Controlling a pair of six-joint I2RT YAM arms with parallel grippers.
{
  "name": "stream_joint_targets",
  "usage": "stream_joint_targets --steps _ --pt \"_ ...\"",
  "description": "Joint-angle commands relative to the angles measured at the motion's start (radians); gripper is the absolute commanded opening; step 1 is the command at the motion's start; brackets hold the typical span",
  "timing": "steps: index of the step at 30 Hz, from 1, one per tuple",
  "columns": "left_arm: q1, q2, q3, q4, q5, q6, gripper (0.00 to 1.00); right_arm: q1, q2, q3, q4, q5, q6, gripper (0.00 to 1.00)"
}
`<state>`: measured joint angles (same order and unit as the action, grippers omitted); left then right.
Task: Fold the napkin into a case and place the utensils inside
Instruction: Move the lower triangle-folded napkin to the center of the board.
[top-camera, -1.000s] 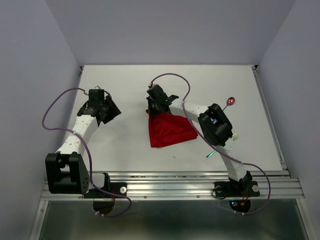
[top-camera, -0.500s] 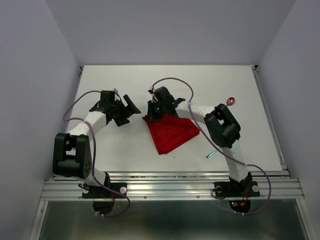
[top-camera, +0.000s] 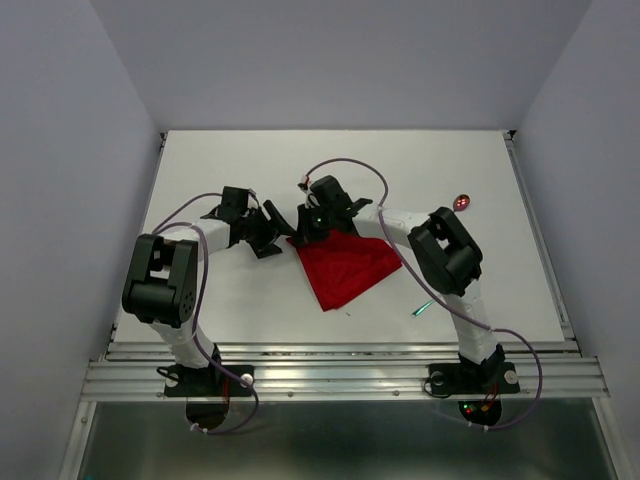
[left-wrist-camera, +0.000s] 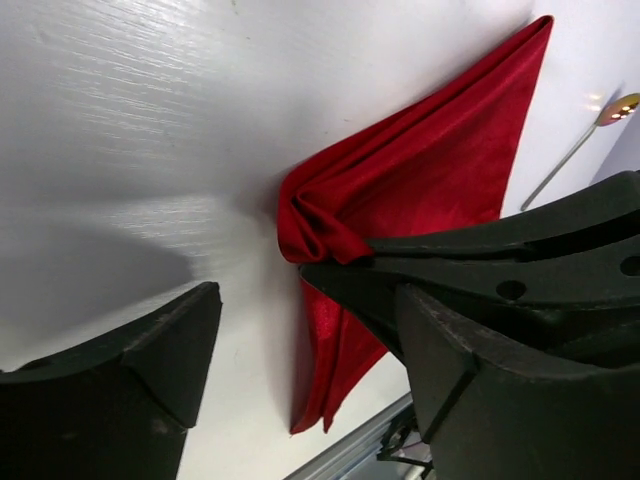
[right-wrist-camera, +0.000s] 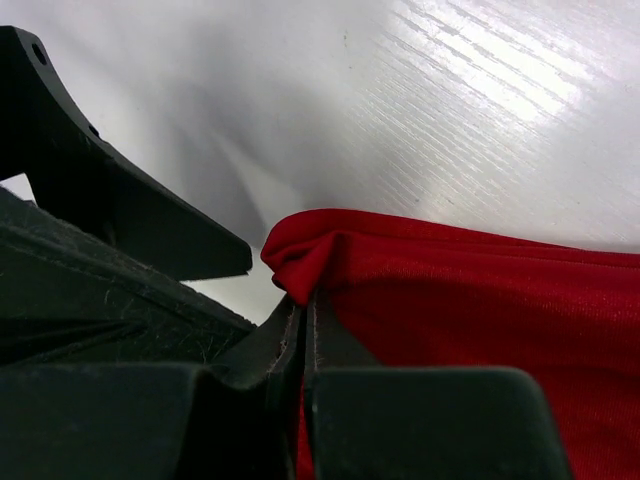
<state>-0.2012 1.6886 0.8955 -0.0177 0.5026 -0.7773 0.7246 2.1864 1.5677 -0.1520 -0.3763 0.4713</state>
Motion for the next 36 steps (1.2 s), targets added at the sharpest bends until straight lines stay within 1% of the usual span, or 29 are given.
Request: stream_joint_targets --steps 1,3,8,9,12,13,15,16,19,24,27,28,29,30,31,33,36 --pt "-0.006 0.003 -0.024 0.097 0.013 -0.062 0.74 0.010 -0.073 -0.005 0.049 -0.042 -0.014 0.01" --pt "-0.006 -0.007 -0.046 0.110 0.002 -0.077 0.71 0.010 -0.077 -0.008 0.049 -0.036 -0.016 0.01" --pt "-0.006 -0.076 -0.076 0.122 -0.059 -0.091 0.70 0.010 -0.100 -0.020 0.048 0.028 0.007 0.01" --pt "-0.006 -0.089 -0.081 0.122 -0.071 -0.092 0.70 0.010 -0.102 -0.018 0.046 0.040 0.022 0.01" --pt "-0.006 -0.144 -0.116 0.127 -0.124 -0.100 0.70 -0.014 -0.099 -0.018 0.049 0.047 0.134 0.01" --pt "-0.006 -0.158 -0.141 0.146 -0.127 -0.100 0.71 -0.027 -0.096 -0.024 0.063 0.015 0.185 0.01" --pt "-0.006 -0.176 -0.164 0.159 -0.124 -0.097 0.76 -0.036 -0.096 -0.037 0.095 -0.025 0.222 0.01" --pt "-0.006 -0.179 -0.168 0.163 -0.119 -0.090 0.82 -0.036 -0.096 -0.050 0.138 -0.079 0.248 0.01" --pt "-0.006 -0.178 -0.176 0.170 -0.115 -0.085 0.90 -0.045 -0.088 -0.048 0.186 -0.156 0.271 0.01" --pt "-0.006 -0.199 -0.179 0.168 -0.124 -0.077 0.90 -0.067 -0.056 -0.040 0.197 -0.204 0.308 0.01" --pt "-0.006 -0.222 -0.185 0.156 -0.147 -0.071 0.89 -0.067 -0.056 -0.038 0.190 -0.152 0.302 0.01" --pt "-0.003 -0.228 -0.190 0.151 -0.153 -0.068 0.89 -0.067 -0.059 -0.035 0.187 -0.138 0.276 0.01" --pt "0.002 -0.239 -0.191 0.148 -0.154 -0.068 0.88 -0.067 -0.060 -0.008 0.127 -0.075 0.251 0.05" --pt "0.005 -0.245 -0.196 0.145 -0.156 -0.063 0.89 -0.067 -0.063 0.008 0.080 -0.035 0.221 0.15" --pt "0.017 -0.251 -0.198 0.137 -0.154 -0.062 0.89 -0.057 -0.065 0.020 0.021 0.023 0.167 0.23" --pt "0.029 -0.274 -0.193 0.124 -0.156 -0.056 0.89 -0.057 -0.080 0.032 -0.012 0.051 0.124 0.42" --pt "0.060 -0.308 -0.178 0.076 -0.176 -0.030 0.88 -0.057 -0.111 0.019 -0.060 0.097 0.057 0.58"
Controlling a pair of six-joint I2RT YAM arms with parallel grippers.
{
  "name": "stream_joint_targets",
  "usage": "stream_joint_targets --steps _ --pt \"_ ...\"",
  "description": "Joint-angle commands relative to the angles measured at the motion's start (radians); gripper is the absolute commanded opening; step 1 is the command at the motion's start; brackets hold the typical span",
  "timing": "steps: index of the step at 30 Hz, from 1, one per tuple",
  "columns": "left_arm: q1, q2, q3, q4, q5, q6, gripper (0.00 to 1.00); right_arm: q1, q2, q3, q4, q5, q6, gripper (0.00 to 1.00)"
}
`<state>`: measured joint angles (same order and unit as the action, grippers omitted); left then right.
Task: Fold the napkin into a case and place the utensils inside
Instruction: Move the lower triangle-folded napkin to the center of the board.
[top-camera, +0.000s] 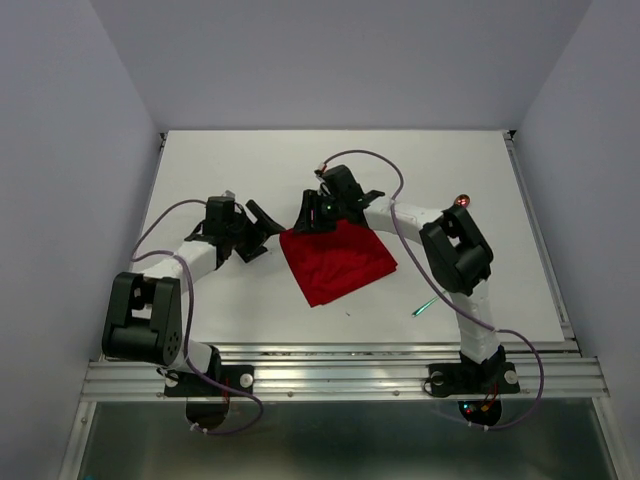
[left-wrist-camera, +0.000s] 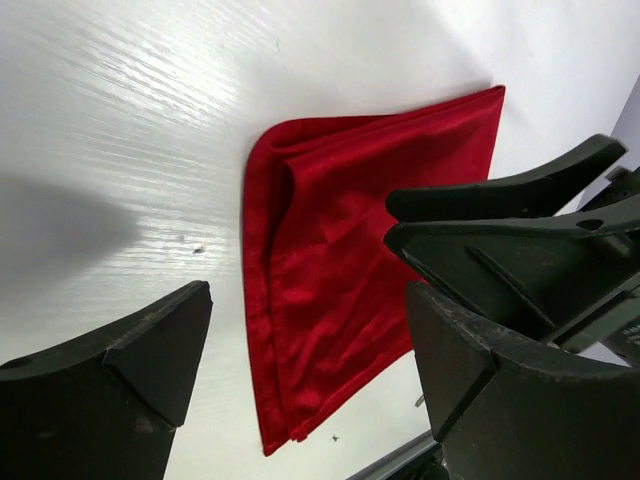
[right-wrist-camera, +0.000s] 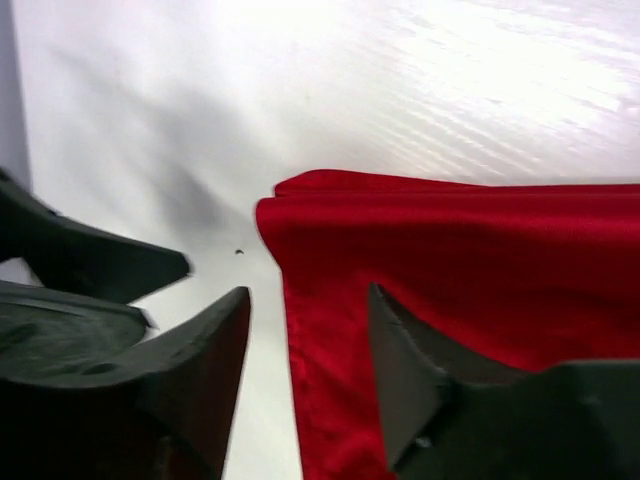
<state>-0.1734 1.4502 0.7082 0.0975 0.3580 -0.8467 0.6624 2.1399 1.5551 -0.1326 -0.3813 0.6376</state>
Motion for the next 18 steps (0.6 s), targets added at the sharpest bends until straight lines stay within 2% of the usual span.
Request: stream_joint_targets --steps 1,4,7,11,15,18 --pt "0.040 -0.083 0.026 -0.065 -0.046 0.050 0.88 0.014 -0.096 0.005 -0.090 0.123 -0.140 0.63" --pt "0.063 -0.094 0.065 -0.111 -0.071 0.066 0.88 0.034 -0.156 -0.050 -0.120 0.183 -0.191 0.64" --pt "0.077 -0.103 0.106 -0.163 -0.091 0.083 0.88 0.117 -0.257 -0.151 -0.168 0.435 -0.254 0.63" --pt "0.089 -0.108 0.143 -0.200 -0.108 0.095 0.88 0.241 -0.348 -0.278 -0.164 0.599 -0.277 0.60" --pt "0.097 -0.102 0.165 -0.222 -0.117 0.107 0.88 0.334 -0.399 -0.357 -0.133 0.671 -0.315 0.60" --pt "0.098 -0.091 0.168 -0.226 -0.119 0.103 0.88 0.393 -0.384 -0.356 -0.147 0.680 -0.337 0.61"
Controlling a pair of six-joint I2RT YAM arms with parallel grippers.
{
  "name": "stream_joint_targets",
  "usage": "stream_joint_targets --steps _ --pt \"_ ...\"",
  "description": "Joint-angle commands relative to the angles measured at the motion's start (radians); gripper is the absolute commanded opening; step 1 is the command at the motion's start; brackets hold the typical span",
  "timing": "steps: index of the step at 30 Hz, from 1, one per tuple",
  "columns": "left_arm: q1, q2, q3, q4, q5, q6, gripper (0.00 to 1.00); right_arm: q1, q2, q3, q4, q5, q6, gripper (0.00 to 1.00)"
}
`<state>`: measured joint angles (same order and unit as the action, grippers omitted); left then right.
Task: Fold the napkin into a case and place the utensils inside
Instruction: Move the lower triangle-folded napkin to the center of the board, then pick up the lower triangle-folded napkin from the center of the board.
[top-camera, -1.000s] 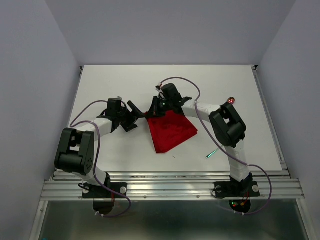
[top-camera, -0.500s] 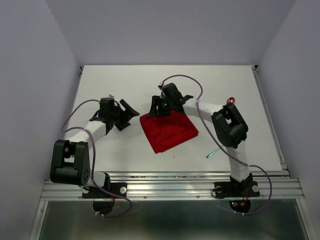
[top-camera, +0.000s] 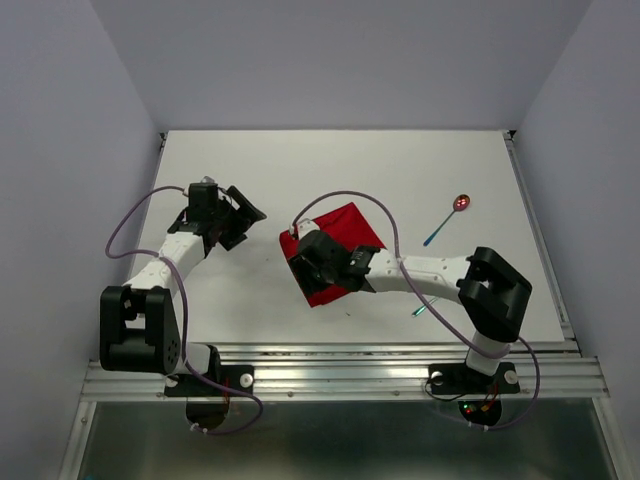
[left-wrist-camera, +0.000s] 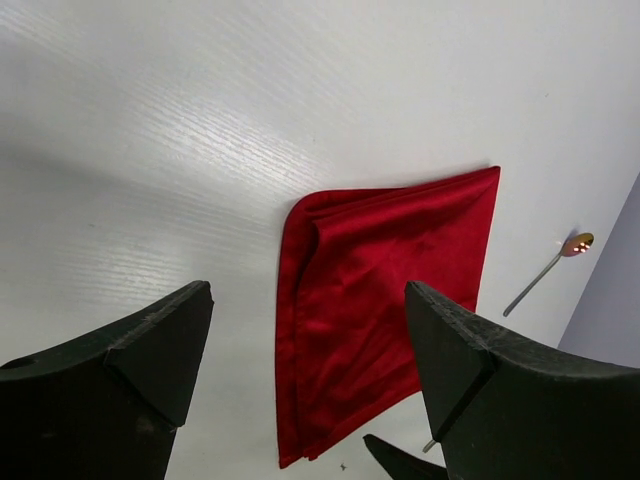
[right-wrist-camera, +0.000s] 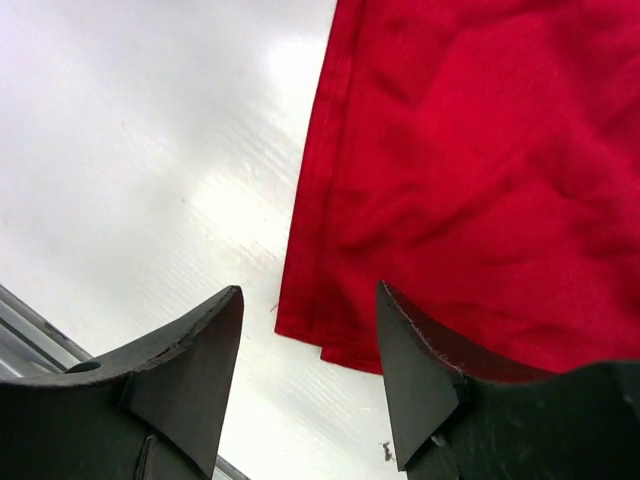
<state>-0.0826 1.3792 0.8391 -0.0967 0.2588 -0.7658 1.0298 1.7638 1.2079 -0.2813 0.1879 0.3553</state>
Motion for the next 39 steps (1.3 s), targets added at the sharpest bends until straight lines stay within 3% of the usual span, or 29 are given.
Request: stream_joint_targets --steps 1,9,15,18,19,22,33,39 --pt "0.007 -0.017 0.034 -0.031 -0.015 0.016 0.88 0.051 0.014 -0.004 -0.005 0.119 -0.062 0.62" --pt "0.007 -0.012 0.022 -0.034 -0.015 0.008 0.88 0.087 0.095 -0.024 0.016 0.128 -0.044 0.63" --pt "0.007 -0.005 0.023 -0.034 -0.004 0.008 0.87 0.087 0.157 -0.048 0.045 0.134 -0.018 0.52" --pt "0.007 0.000 0.022 -0.038 -0.006 0.008 0.87 0.087 0.160 -0.059 0.062 0.122 -0.004 0.31" --pt "0.007 0.000 0.015 -0.038 -0.006 0.007 0.87 0.087 0.161 -0.062 0.065 0.119 -0.001 0.18" --pt "0.006 0.007 0.008 -0.037 -0.001 0.008 0.87 0.087 0.149 -0.065 0.079 0.116 0.005 0.01" --pt "-0.071 0.144 -0.006 0.025 0.049 0.005 0.88 0.065 0.039 -0.143 0.191 -0.027 0.022 0.01" --pt "-0.134 0.248 0.043 0.051 0.031 0.008 0.79 0.036 -0.010 -0.189 0.229 -0.070 0.033 0.01"
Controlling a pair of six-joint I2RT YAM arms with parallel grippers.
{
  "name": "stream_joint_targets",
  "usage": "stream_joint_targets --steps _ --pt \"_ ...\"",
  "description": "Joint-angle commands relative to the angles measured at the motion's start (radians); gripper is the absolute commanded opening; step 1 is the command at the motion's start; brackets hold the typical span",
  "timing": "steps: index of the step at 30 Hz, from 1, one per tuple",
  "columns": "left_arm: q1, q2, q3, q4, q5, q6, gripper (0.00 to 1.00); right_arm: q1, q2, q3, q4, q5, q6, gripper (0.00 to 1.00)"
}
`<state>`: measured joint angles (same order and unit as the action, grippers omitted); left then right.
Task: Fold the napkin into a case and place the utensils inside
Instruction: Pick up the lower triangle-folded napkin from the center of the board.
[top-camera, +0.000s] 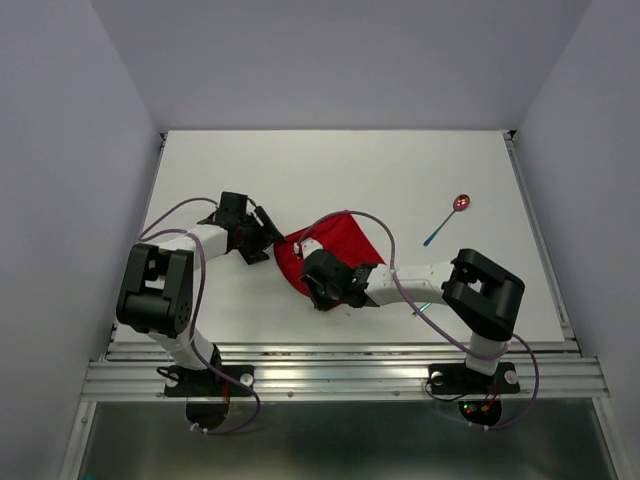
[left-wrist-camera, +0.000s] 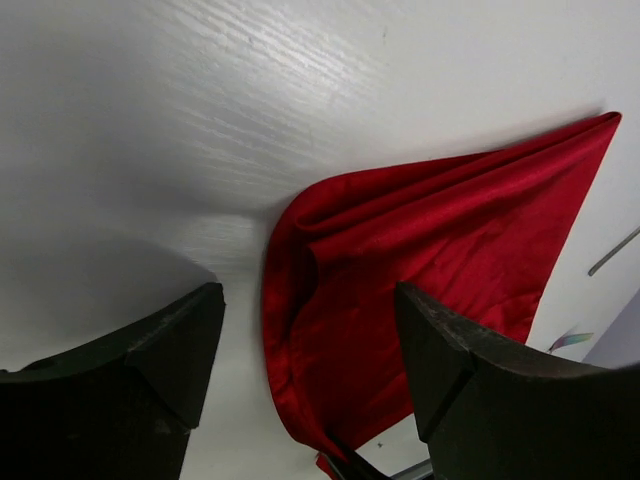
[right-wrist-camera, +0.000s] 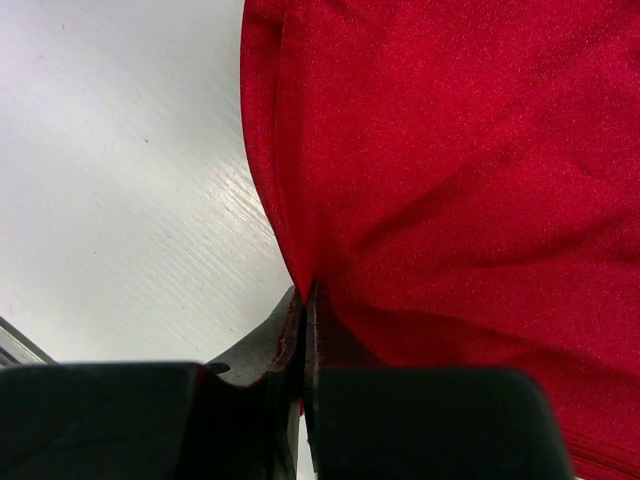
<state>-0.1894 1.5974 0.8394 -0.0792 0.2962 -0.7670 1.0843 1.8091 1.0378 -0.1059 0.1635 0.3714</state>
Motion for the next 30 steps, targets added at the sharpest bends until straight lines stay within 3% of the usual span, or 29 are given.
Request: stream_joint_targets --steps 1,18,25,28,30 --pt "-0.033 0.038 0.053 0.033 -0.011 0.011 0.78 -0.018 -0.057 -0.022 0.054 -0.045 0.017 0.01" --pt "-0.125 0.101 0.053 0.016 -0.147 -0.055 0.56 -0.027 -0.082 -0.032 0.072 -0.061 0.031 0.01" --pt "-0.125 0.090 0.105 -0.036 -0.183 -0.038 0.29 -0.027 -0.091 -0.045 0.072 -0.065 0.024 0.01" --pt "-0.125 0.098 0.168 -0.118 -0.177 -0.002 0.00 -0.027 -0.090 -0.053 0.071 -0.065 0.018 0.01" --pt "-0.127 0.110 0.196 -0.166 -0.178 0.032 0.00 -0.027 -0.097 -0.061 0.071 -0.064 0.017 0.01"
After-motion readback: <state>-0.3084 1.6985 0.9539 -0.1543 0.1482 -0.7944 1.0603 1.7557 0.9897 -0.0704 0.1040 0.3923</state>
